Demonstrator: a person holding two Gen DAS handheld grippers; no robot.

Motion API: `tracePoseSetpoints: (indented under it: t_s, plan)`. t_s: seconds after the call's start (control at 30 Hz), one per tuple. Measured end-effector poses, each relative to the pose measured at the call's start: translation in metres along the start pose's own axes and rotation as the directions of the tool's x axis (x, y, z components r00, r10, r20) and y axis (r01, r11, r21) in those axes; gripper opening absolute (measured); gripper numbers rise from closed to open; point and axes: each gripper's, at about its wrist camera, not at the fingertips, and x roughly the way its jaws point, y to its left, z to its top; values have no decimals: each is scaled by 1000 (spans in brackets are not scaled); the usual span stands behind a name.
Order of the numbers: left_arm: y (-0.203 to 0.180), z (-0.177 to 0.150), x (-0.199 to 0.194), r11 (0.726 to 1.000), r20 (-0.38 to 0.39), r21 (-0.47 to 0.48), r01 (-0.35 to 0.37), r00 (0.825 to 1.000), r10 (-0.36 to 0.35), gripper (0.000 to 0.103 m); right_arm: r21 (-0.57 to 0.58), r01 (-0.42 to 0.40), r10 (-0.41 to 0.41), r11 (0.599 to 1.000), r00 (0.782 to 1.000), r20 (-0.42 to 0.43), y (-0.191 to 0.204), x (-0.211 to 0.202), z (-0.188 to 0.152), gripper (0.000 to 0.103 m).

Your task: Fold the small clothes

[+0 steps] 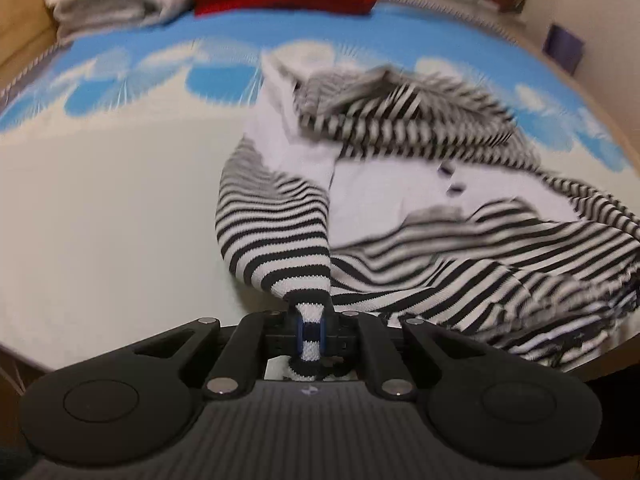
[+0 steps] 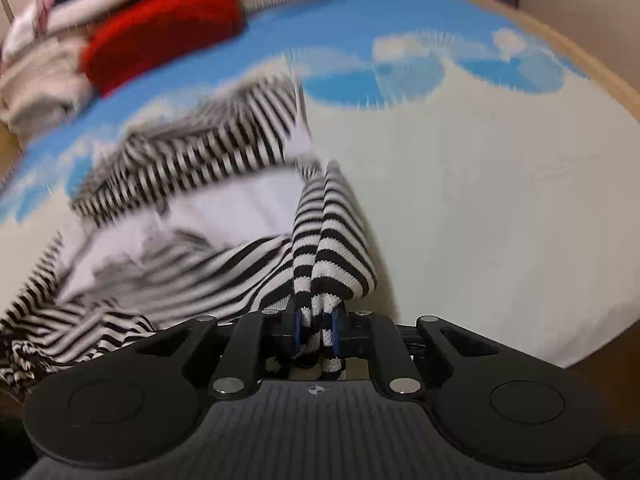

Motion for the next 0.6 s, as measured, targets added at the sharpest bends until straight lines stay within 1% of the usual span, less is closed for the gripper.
tracePoseSetpoints:
  t_s: [0.07,0.17,0.23,0.3,0.37,0.4,0.47,0.53,0.57,0.6]
  plan:
    - [2,9,-19,1000,42,5,26,999,-26,6,32,-37,36,999,999,37,-7,-17,11,12]
    - [12,19,-55,993,95,-33,116,989,-113,6,54,-116,111,992,990,91,-13,-52,16,11]
    - [23,16,-84,979,131,-63,194,974,-185,6,41,-151,145,988,982,122,-16,-80,12,10]
    - [36,6,-109,958,157,-96,270,954,-254,6,44,-196,188,980,971,151,-21,-111,6,10]
    - [43,-4,-124,945,162,-109,308,944,-289,6,57,-241,228,969,959,170,-30,-137,1,9]
    - [46,-7,-128,939,160,-112,325,939,-306,6,67,-266,251,961,952,176,-34,-148,0,9]
    - [48,-3,-127,934,147,-114,337,936,-320,6,74,-302,285,950,941,183,-37,-158,0,9]
    - [49,11,-116,933,145,-112,341,935,-324,6,72,-310,295,948,940,169,-36,-150,9,9]
    - [52,21,-105,933,147,-114,340,935,-323,7,69,-304,290,950,943,160,-35,-139,15,9]
    - [56,33,-88,933,137,-130,336,938,-319,6,73,-284,271,956,951,148,-32,-124,24,9]
